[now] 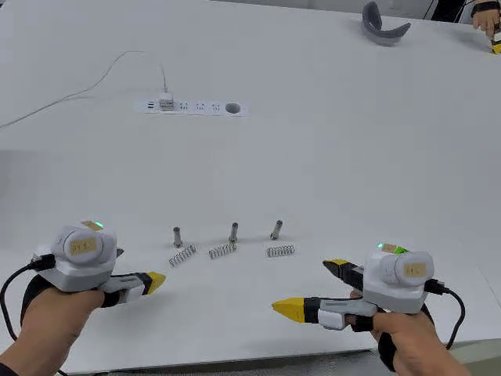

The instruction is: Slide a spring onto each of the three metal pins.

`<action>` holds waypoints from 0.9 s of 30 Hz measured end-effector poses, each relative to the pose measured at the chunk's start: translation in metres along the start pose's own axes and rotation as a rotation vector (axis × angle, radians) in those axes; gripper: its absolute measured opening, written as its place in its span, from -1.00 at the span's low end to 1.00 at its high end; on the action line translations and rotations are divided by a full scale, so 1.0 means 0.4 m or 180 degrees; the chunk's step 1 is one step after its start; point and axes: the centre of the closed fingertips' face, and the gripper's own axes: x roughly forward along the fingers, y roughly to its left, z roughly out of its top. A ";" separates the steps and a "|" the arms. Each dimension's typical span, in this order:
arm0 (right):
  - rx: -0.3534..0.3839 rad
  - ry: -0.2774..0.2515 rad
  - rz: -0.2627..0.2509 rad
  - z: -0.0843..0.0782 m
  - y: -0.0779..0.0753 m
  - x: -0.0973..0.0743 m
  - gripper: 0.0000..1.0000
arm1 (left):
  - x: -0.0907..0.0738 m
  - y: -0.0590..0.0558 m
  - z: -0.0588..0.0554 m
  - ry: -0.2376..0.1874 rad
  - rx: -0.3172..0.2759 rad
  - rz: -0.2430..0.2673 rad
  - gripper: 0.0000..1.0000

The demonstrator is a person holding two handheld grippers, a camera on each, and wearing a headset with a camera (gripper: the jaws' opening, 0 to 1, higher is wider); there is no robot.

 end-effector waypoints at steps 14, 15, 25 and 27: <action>-0.0046 0.0033 0.0018 -0.002 0.010 0.014 0.93 | -0.043 -0.010 -0.042 -0.0060 -0.0083 -0.0104 0.50; -0.0054 0.0037 0.0018 -0.002 0.011 0.015 0.93 | -0.043 -0.012 -0.043 -0.0060 -0.0086 -0.0110 0.51; -0.0098 0.0057 -0.0017 -0.001 0.005 0.016 0.93 | -0.039 -0.037 -0.031 -0.0111 -0.0063 -0.0212 0.57; -0.0101 0.0054 -0.0029 -0.001 0.003 0.015 0.94 | -0.036 -0.039 -0.028 -0.0104 -0.0050 -0.0226 0.57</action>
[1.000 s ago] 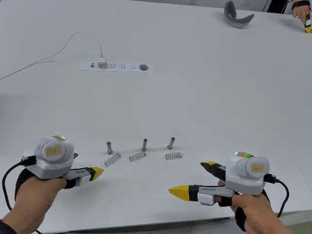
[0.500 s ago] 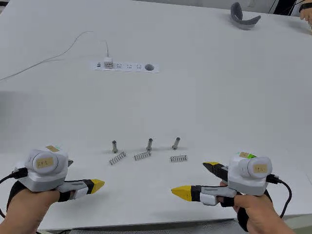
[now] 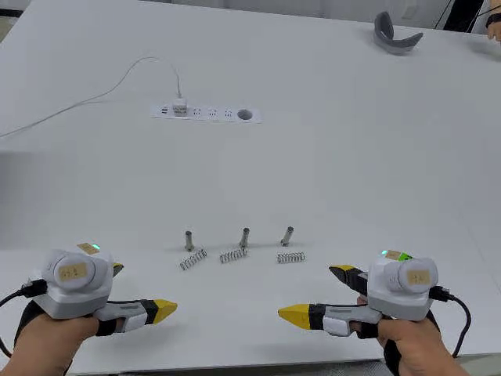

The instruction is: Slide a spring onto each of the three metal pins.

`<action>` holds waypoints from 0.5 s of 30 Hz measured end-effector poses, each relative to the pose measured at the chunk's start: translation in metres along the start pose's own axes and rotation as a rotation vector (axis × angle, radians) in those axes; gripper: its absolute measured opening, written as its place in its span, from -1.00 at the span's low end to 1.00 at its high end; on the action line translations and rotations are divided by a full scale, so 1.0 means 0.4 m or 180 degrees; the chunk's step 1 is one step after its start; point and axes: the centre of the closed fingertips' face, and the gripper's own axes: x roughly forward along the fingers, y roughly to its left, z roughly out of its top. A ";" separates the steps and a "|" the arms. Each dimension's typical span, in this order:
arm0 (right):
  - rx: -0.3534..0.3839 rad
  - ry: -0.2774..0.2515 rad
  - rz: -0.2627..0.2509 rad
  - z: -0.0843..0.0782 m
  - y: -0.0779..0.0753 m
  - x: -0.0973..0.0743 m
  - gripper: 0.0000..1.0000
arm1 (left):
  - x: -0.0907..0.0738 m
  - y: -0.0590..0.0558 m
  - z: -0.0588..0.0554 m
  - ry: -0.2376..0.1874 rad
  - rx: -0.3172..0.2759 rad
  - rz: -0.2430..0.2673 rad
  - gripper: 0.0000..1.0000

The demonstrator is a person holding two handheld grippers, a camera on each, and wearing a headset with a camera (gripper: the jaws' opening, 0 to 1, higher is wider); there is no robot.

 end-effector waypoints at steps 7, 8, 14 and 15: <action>-0.0004 -0.0007 -0.0020 -0.001 -0.004 -0.004 0.94 | 0.019 -0.018 0.012 0.0023 0.0064 -0.0060 0.54; -0.0003 -0.0010 -0.0021 0.000 -0.004 -0.005 0.94 | 0.021 -0.021 0.013 0.0025 0.0082 -0.0068 0.53; -0.0008 -0.0001 -0.0019 -0.003 -0.002 -0.007 0.93 | 0.041 -0.030 0.025 0.0062 0.0199 -0.0091 0.42; -0.0006 -0.0005 -0.0020 -0.003 -0.004 -0.007 0.93 | 0.043 -0.031 0.028 0.0067 0.0218 -0.0091 0.41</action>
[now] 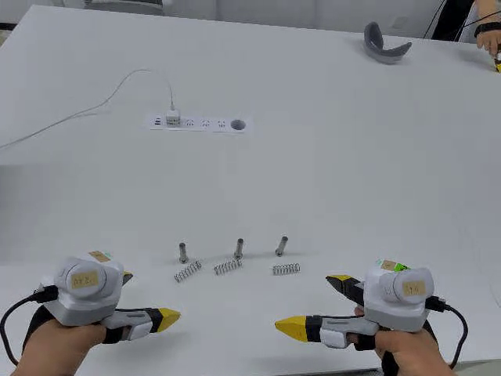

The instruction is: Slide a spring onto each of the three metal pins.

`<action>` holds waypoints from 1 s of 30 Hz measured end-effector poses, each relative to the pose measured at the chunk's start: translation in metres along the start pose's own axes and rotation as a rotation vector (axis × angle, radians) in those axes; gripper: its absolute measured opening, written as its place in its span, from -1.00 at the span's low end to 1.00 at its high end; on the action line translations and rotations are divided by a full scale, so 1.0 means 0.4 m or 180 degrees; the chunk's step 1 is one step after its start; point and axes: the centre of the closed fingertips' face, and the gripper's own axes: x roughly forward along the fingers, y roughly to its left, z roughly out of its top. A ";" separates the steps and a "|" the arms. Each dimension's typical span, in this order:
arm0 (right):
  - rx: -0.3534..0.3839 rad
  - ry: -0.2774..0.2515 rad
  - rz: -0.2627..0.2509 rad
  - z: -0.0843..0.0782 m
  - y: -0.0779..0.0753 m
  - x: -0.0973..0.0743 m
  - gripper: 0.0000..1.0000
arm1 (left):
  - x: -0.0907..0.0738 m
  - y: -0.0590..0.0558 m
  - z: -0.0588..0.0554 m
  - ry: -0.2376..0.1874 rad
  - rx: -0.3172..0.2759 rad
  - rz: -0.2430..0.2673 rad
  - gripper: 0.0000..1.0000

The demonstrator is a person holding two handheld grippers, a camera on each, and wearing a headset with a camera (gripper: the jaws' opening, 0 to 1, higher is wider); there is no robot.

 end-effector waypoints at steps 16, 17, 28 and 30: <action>0.0024 0.0007 0.0009 -0.006 -0.001 -0.002 0.91 | 0.048 0.023 0.040 0.0029 0.0183 0.0051 0.01; 0.0027 0.0008 0.0009 -0.007 -0.001 -0.002 0.91 | 0.051 0.024 0.042 0.0027 0.0179 0.0051 0.00; 0.0049 -0.0002 -0.0016 -0.008 -0.012 -0.012 0.91 | 0.097 0.032 0.060 0.0057 0.0198 0.0055 -0.19; 0.0057 -0.0005 -0.0023 -0.007 -0.012 -0.015 0.91 | 0.103 0.030 0.062 0.0063 0.0203 0.0044 -0.21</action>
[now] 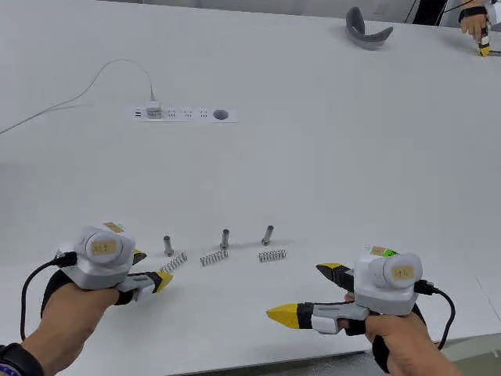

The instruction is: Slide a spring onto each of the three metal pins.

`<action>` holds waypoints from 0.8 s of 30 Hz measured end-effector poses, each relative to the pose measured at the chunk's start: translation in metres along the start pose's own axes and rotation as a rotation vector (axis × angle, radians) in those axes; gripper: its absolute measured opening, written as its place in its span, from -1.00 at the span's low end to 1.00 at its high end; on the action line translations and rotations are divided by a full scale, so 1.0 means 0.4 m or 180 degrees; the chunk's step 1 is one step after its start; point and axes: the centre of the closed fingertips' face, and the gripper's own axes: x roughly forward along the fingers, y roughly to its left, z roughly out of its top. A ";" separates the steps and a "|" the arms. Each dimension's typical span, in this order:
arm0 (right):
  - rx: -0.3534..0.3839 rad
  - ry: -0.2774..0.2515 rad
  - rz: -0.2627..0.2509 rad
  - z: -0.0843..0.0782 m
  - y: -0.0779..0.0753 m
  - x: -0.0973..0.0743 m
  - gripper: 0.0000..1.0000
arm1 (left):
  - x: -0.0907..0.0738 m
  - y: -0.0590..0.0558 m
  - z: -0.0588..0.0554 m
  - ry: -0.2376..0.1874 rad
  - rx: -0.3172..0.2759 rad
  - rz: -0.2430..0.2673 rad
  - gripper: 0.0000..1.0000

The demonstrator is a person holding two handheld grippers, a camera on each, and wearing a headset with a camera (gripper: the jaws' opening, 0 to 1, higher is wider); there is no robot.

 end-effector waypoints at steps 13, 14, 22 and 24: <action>0.0028 0.0013 -0.0011 -0.008 -0.007 -0.005 0.91 | 0.035 -0.005 -0.011 0.0077 -0.0002 0.0002 -0.45; 0.0034 0.0012 -0.0011 -0.008 -0.008 -0.005 0.91 | 0.039 -0.006 -0.011 0.0079 -0.0007 -0.0001 -0.46; 0.0043 0.0019 -0.0007 -0.009 -0.008 -0.008 0.91 | 0.068 -0.009 -0.022 0.0126 0.0009 0.0001 -0.58; 0.0038 0.0024 -0.0007 -0.011 -0.008 -0.009 0.91 | 0.071 -0.008 -0.024 0.0145 0.0060 0.0035 -0.63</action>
